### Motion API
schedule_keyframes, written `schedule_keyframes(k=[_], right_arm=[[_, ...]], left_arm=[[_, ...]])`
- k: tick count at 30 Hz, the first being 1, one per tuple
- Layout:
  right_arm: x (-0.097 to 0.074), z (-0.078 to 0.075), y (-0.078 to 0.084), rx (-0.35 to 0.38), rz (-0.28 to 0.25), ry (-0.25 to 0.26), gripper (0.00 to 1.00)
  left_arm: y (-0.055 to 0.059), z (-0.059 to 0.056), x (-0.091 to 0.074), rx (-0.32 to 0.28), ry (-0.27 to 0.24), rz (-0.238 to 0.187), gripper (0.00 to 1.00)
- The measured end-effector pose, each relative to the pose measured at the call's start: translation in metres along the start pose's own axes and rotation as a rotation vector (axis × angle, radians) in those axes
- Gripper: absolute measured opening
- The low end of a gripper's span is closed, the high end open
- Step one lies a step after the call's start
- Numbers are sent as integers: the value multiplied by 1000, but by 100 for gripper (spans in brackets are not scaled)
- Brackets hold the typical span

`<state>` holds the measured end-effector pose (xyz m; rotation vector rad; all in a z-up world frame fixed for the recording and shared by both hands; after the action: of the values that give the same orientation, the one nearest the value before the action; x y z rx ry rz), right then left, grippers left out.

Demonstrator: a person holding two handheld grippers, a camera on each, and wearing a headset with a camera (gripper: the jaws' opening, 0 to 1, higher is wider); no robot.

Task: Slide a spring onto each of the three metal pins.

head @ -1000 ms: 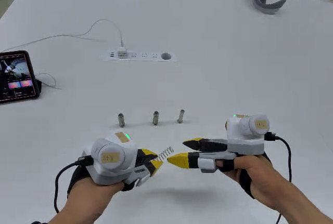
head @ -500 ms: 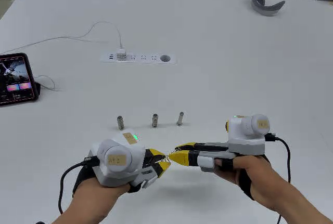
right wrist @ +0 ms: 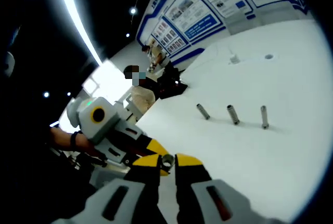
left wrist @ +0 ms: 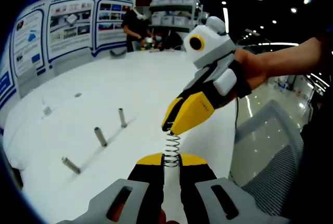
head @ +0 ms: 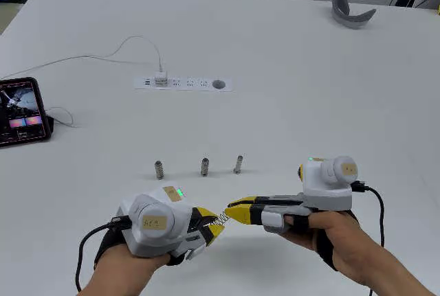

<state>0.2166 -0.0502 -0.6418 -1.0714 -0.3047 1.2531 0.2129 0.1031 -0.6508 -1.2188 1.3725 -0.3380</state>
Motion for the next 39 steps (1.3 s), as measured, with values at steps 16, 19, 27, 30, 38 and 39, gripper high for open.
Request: schedule_keyframes(k=[16,19,27,30,38,39], right_arm=[[7,7,-26,-288,254,-49,12],[10,9,-26,-340,311,-67,12],[14,11,-30,-412,399,-112,13],[14,11,-32,-431,423,-131,13],[16,12,-35,-503,506,-179,13],[16,11,-34,-510,516,-188,13]], left_arm=[[-9,-2,4,30,40,-15,9],[-10,-3,4,41,46,-14,9],[-12,-5,3,62,63,-12,9],[-13,-5,2,72,70,-12,9],[-16,-6,2,108,93,-1,9],[-16,-6,3,118,97,4,9]])
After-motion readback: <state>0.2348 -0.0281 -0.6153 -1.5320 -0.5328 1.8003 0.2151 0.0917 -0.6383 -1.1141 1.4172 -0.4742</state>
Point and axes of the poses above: the centre of the closed fingertips' face, and the gripper's own axes: x roughly forward along the fingers, z roughly to its left, y roughly out of its underside, the point moved 9 cm from there along -x, roughly backward along the fingers, and after that the axes turned 9 degrees about -x, right-handed, at the moved point
